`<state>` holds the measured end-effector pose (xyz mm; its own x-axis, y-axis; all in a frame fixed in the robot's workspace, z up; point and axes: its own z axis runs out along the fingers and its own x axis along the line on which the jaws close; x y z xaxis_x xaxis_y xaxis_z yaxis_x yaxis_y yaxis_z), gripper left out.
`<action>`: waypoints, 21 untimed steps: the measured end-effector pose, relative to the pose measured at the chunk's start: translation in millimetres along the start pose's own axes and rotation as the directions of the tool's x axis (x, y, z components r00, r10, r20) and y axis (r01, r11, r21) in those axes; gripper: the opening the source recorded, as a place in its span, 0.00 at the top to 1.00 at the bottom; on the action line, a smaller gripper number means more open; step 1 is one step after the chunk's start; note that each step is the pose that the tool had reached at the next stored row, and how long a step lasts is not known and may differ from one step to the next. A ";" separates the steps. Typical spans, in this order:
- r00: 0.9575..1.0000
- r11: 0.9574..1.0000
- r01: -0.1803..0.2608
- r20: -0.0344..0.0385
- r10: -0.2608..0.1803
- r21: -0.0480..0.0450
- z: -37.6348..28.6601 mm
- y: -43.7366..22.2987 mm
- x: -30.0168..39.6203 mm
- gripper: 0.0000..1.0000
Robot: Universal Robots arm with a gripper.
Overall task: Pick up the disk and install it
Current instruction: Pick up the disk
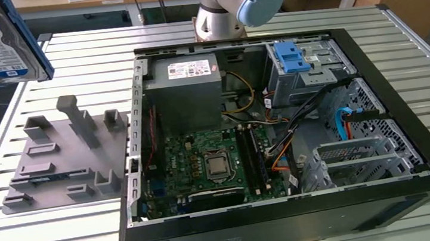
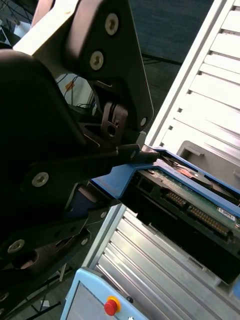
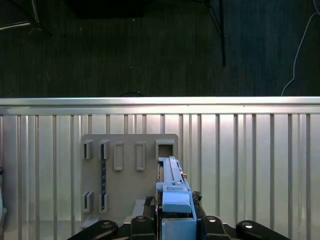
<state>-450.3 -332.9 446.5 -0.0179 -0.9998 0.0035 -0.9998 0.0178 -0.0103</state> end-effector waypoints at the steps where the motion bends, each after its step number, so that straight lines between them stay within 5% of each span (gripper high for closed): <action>1: 1.000 1.000 0.000 0.000 0.000 0.000 -0.7 0.0 0.0 0.64; 21: 1.000 1.000 0.000 0.000 0.000 0.001 -16.0 -0.1 0.1 0.64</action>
<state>-450.3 -332.9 462.5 -0.0178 -0.9998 0.0035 -0.9998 0.0178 -0.0110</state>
